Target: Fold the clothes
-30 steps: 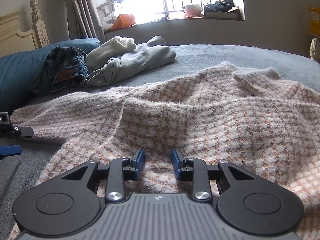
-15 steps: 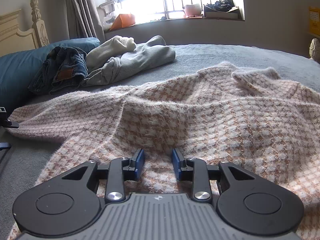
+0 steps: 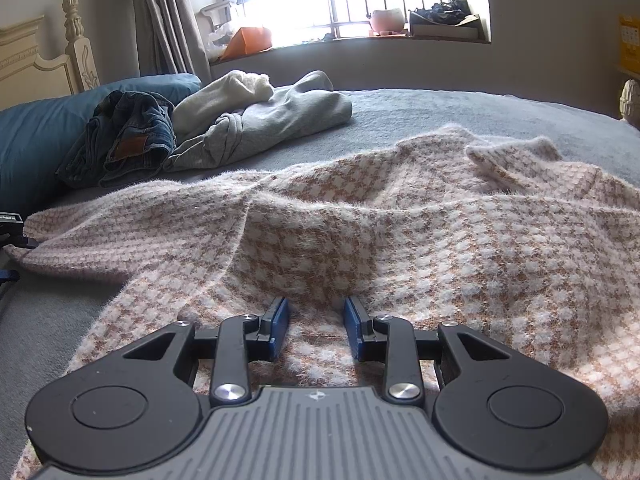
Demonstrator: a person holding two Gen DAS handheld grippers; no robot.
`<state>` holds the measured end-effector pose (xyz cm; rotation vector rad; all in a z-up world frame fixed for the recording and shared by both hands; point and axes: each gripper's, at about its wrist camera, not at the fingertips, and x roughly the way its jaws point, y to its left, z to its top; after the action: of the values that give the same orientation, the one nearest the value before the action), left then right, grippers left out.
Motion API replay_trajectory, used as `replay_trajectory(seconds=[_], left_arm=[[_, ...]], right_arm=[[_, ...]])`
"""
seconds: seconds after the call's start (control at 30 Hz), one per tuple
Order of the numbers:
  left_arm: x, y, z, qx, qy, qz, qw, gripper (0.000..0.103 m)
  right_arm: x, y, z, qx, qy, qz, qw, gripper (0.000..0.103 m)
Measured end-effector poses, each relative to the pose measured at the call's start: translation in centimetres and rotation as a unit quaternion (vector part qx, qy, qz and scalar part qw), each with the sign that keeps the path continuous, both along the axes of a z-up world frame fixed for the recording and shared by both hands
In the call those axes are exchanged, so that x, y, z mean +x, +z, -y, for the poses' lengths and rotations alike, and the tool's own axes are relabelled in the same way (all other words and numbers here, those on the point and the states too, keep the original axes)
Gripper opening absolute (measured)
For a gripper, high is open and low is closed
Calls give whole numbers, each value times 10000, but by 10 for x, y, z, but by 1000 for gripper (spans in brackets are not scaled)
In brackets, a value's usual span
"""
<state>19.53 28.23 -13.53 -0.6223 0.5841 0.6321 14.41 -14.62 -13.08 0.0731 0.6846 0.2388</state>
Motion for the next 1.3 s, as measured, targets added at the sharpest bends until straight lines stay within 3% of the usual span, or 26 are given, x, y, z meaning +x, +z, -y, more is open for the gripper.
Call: replay_trajectory(seconds=[0.07,0.23,0.43,0.5,0.6,0.8,0.97,1.3], left_arm=[[3,-2,-2,49,21,-11,10000,54],[3,-2,-2,179,48,-9,9998,35],[5,-3,-1,253,46,4,9997,30],[5,-3,-2,220,17,38,9997,30],[4,-2,-5,83,-118,147,9998,43],[5,-1,-8,-110,-174,259,9995,56],[7,-1,-4,29,-185,200,9996,54],[6,3,6,546,-77,-25,9985,17]], right_arm=[[0,0,0,-8,3,3,10000,33],[0,-1,0,-26,15,21,10000,33],[-1,-1,0,-41,27,39,10000,33],[-1,-1,0,-42,31,41,10000,33],[-1,-1,0,-47,34,47,10000,33],[-1,-1,-1,-77,35,64,9999,33],[-2,-1,-2,-91,32,76,9999,33],[-2,-1,-2,-100,42,91,9999,33]])
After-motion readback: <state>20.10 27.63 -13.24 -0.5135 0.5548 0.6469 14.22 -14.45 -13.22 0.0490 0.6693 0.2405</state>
